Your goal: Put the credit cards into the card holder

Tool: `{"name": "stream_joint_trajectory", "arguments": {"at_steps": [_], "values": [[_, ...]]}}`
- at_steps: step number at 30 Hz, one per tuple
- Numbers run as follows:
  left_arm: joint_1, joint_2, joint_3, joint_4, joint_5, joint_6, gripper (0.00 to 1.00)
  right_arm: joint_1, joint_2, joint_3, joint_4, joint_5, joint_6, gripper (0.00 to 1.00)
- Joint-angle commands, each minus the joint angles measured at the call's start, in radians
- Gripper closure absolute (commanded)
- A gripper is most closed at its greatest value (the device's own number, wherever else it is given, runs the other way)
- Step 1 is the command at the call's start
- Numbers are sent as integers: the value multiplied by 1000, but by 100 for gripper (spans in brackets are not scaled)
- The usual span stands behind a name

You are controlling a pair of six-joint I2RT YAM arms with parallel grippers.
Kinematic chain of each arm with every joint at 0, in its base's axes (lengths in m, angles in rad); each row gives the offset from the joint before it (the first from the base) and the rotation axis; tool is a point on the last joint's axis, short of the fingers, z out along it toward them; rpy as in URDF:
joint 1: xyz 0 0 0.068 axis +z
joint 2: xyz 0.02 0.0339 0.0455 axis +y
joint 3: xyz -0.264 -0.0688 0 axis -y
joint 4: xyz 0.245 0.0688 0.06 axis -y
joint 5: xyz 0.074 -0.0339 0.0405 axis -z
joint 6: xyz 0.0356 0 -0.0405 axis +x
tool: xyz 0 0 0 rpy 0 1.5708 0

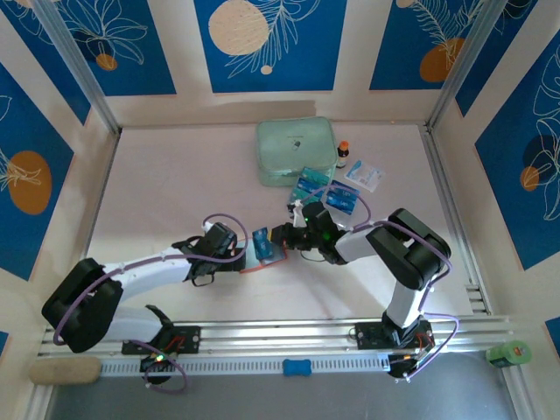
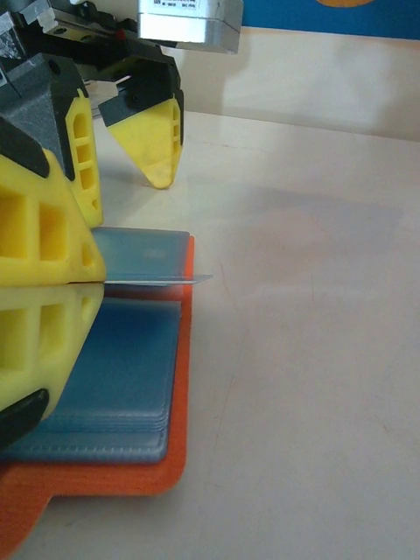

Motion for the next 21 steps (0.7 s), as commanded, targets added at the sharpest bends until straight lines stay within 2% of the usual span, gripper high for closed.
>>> {"name": "stream_joint_trajectory", "arguments": {"at_steps": [1, 21], "values": [[-6, -4, -19, -16, -9, 5, 0, 5, 19, -14, 22, -26, 4, 100], [-5, -6, -19, -14, -8, 6, 0, 22, 24, -49, 40, -42, 22, 100]]}}
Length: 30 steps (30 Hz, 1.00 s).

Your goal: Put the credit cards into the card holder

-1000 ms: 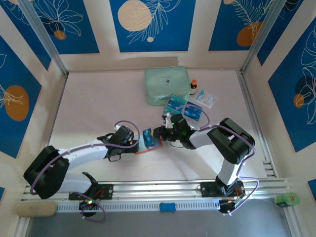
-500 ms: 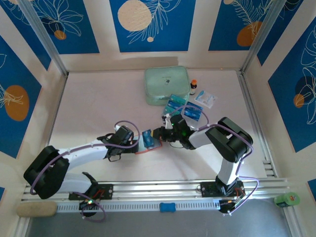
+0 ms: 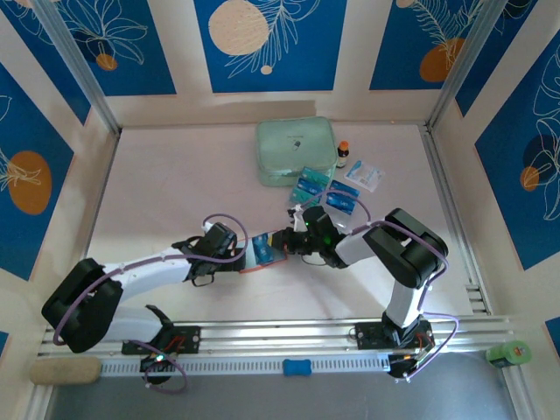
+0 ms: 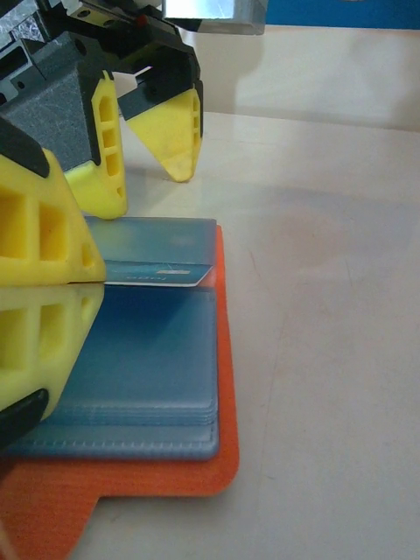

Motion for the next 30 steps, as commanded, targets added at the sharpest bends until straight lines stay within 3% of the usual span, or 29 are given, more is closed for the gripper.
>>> {"name": "stream_joint_trajectory", "arguments": {"at_steps": [1, 30], "values": [[-6, -5, -18, -15, -8, 8, 0, 15, 12, -12, 0, -20, 2, 100], [-6, 0, -22, -6, -6, 8, 0, 22, -14, 14, -153, 14, 4, 100]]}}
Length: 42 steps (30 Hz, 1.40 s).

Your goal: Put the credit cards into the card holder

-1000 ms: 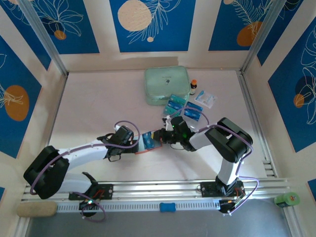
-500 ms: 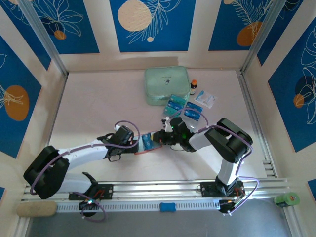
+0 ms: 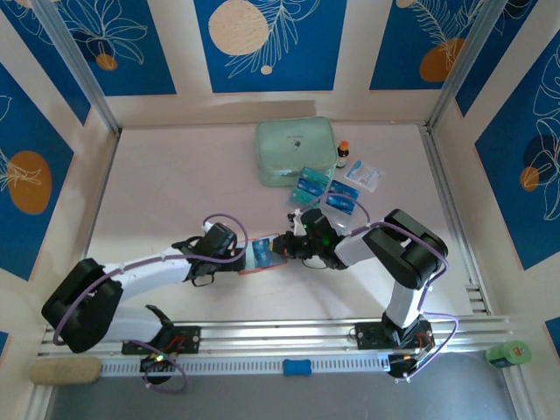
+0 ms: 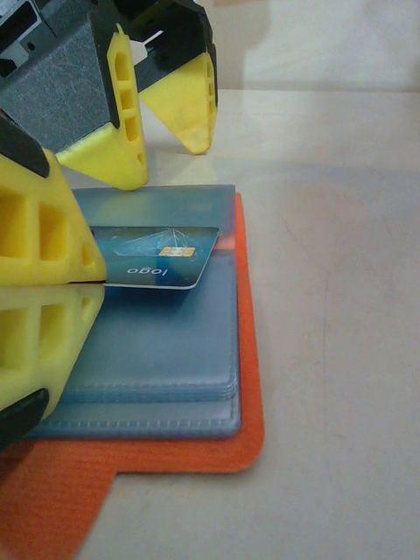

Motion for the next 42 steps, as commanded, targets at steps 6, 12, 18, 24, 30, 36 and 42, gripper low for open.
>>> {"name": "stream_joint_trajectory", "arguments": {"at_steps": [6, 12, 18, 24, 30, 36, 42], "values": [[-6, 1, -22, -4, -6, 8, 0, 15, 2, 43, -98, -14, -11, 100], [-5, 1, -26, -1, -4, 8, 0, 27, 18, 66, -114, -20, -15, 100], [-6, 1, -26, 0, -3, 8, 0, 46, 38, 93, -138, -25, -19, 100], [-5, -14, -6, -14, 3, 0, 0, 72, 68, 135, -194, -39, -35, 100], [-6, -68, 26, -93, -38, -51, 0, 76, 36, 160, -274, -38, -73, 78], [-3, -92, 45, -195, -85, -124, 0, 71, -57, 202, -425, -2, -150, 67], [-3, -109, 33, -255, -132, -172, 0, 71, -93, 250, -551, 33, -217, 67]]}}
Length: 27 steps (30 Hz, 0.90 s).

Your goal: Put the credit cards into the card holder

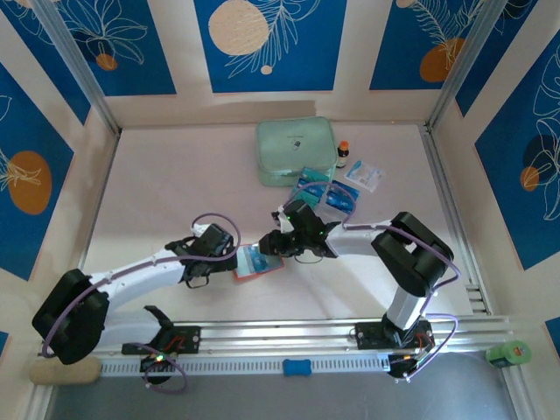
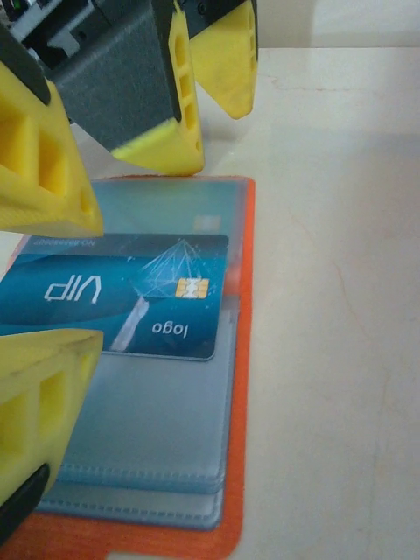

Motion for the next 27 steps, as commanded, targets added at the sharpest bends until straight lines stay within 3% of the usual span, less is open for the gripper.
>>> {"name": "stream_joint_trajectory", "arguments": {"at_steps": [1, 8, 27], "values": [[-2, -24, 8, -73, -46, -42, 0, 4, -26, 44, -122, 25, -69, 67], [0, -3, -1, -64, -32, -34, 0, 14, 14, 94, -168, 27, -102, 80], [3, 146, 25, 44, 18, 19, 0, 96, 161, 198, -234, 48, -113, 89]]}}
